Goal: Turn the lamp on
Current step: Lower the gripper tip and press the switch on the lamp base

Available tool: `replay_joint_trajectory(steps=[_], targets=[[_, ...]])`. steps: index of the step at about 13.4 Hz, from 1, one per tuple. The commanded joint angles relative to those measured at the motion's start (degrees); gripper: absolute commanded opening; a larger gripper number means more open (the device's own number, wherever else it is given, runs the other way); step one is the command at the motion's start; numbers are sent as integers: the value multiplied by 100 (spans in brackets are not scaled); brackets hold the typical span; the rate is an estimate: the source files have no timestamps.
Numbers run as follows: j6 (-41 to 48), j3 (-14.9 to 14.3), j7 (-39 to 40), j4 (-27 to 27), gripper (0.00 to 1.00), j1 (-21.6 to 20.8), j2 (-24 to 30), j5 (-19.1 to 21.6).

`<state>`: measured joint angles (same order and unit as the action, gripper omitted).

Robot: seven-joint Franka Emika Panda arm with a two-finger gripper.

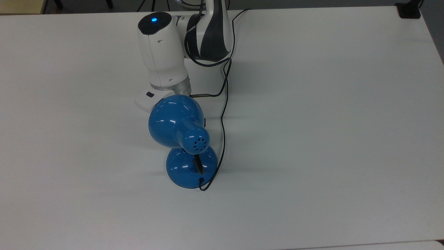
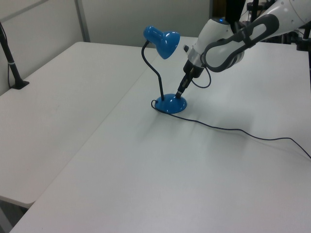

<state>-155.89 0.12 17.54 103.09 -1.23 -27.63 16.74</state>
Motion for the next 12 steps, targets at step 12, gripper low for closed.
replay_joint_trajectory(steps=[12], targets=[[3000,-55,743,-52,1,131,627,-240]])
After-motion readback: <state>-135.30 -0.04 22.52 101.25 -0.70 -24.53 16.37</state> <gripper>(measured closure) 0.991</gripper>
